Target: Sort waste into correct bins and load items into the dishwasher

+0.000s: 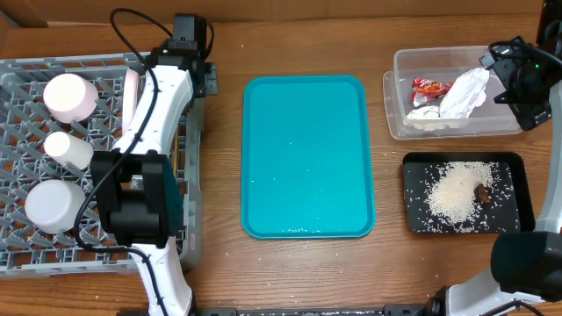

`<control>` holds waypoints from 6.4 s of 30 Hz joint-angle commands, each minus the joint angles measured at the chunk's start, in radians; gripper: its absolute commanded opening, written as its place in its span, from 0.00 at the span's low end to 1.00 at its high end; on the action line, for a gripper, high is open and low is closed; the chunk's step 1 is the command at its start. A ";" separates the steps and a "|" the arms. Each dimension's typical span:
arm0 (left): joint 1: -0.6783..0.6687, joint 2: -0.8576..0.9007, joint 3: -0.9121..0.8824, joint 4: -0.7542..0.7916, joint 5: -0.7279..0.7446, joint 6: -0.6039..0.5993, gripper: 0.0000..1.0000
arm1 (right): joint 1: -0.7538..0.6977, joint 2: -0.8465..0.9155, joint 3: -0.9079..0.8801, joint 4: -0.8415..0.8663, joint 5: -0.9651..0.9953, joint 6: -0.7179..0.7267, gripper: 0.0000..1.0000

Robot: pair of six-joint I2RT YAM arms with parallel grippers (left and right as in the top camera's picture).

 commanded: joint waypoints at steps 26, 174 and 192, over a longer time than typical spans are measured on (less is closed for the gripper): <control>0.011 -0.399 0.240 -0.433 0.657 0.010 1.00 | -0.002 -0.008 0.019 0.003 0.008 -0.006 1.00; 0.011 -0.744 0.240 -0.832 0.198 -0.229 1.00 | 0.277 -1.773 -1.976 1.352 -0.130 -0.706 1.00; 0.011 -0.744 0.240 -0.832 0.198 -0.229 1.00 | 0.277 -1.773 -1.976 1.352 -0.113 -0.712 1.00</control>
